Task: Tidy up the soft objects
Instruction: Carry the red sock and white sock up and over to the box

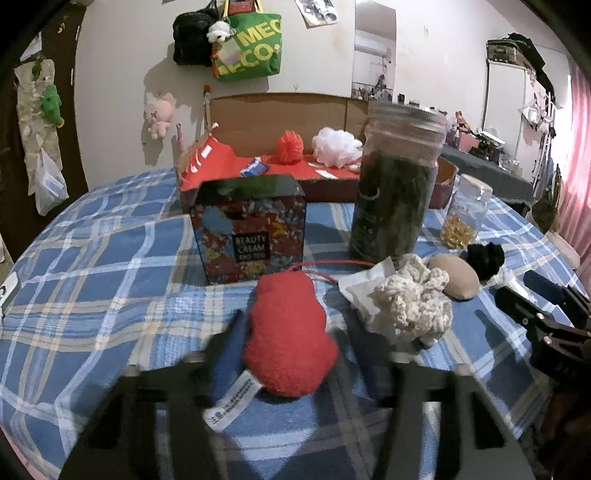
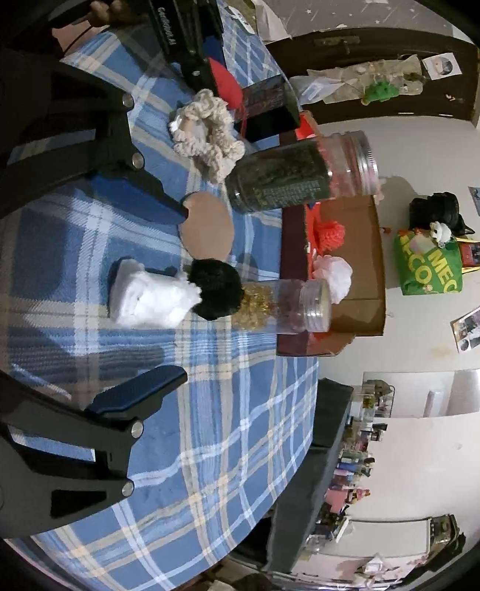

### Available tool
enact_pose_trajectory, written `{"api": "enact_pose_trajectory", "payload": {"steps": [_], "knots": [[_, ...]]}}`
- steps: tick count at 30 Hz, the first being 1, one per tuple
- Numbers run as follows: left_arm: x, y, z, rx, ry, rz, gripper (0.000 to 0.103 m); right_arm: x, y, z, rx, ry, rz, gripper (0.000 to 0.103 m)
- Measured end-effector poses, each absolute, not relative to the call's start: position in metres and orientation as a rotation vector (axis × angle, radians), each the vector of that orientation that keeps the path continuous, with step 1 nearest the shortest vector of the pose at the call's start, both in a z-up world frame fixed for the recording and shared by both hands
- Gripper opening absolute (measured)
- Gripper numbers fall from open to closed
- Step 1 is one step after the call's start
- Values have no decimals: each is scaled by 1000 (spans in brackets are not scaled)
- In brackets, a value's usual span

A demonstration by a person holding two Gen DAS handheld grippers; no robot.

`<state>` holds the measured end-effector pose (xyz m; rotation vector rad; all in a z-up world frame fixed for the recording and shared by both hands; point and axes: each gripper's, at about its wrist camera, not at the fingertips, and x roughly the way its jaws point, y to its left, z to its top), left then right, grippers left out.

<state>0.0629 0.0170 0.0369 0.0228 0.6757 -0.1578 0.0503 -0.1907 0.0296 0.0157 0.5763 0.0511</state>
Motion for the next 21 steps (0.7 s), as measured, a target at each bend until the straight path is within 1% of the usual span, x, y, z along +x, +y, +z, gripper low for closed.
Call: {"api": "enact_pose_trajectory", "payload": {"steps": [2,3,4,5,12,21], "knots": [[61,19,36,9,669,-161,46,52,-192,25,31,597,63,22],[60,20,37,4,663,-163,45,53,-193,23,44,610,76,22],[57,22,39,-1,653,-162,45,52,-193,24,48,606,86,18],[56,21,41,-2,645,-163,44,50,-193,27,53,593,94,17],[39,6,70,19,545,-246,44,44,-174,57,43,510,189,17],[44,-8,93,52,480,-310,44,64,-161,74,56,502,269,17]]}}
